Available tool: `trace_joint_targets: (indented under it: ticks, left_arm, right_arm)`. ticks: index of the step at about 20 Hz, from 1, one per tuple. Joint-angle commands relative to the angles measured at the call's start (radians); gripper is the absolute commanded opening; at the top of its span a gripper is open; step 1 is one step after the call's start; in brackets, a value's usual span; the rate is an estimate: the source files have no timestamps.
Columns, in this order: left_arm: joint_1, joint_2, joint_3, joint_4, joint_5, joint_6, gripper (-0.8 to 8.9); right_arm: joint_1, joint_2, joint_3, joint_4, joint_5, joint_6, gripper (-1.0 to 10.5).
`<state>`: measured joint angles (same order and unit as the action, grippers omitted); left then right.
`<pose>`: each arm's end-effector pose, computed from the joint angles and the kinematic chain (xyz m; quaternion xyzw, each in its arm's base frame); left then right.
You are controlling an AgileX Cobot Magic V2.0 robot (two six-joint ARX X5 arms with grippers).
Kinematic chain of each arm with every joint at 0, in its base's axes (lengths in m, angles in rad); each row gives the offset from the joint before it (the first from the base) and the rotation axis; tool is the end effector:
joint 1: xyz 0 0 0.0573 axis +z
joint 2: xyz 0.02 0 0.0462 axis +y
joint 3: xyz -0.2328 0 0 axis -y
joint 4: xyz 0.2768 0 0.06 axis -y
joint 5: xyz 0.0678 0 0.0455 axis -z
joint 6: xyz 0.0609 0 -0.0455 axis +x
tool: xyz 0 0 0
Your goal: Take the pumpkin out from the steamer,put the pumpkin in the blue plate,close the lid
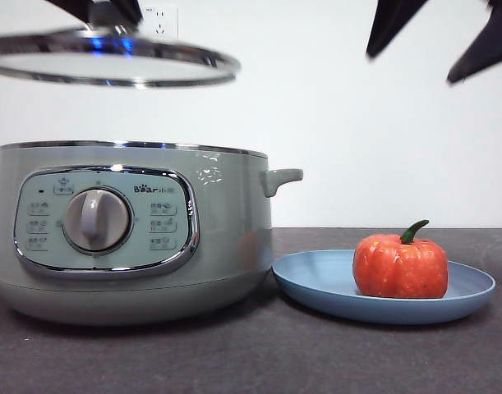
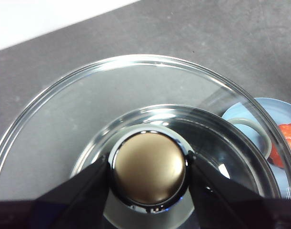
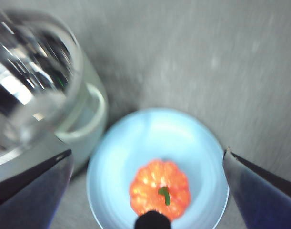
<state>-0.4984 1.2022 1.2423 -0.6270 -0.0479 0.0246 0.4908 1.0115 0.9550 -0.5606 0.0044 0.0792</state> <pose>0.2802 -0.1492 0.3205 0.0895 0.2759 -0.2172 0.9320 0.2481 0.1323 0.2706 -0.0378 0.3033 0.2176 0.9270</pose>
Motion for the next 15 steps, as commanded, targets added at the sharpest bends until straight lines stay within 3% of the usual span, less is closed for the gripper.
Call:
trace_joint_targets:
  ticks: [1, 6, 15]
  left_arm:
    - [0.0, 0.043, 0.003, 0.04, 0.025, -0.022, -0.09]
    - [-0.01, 0.085, -0.058, 0.127, 0.053, -0.067, -0.09]
    - [-0.032, 0.085, -0.182, 0.212, 0.058, -0.122, -0.09]
  right_arm:
    - [0.0, -0.065, -0.003, 0.0, 0.007, 0.017, 6.3]
    - [0.0, -0.153, -0.003, -0.002, 0.082, 0.025, 6.3]
    - [0.0, -0.168, -0.003, -0.002, 0.081, 0.037, 6.3]
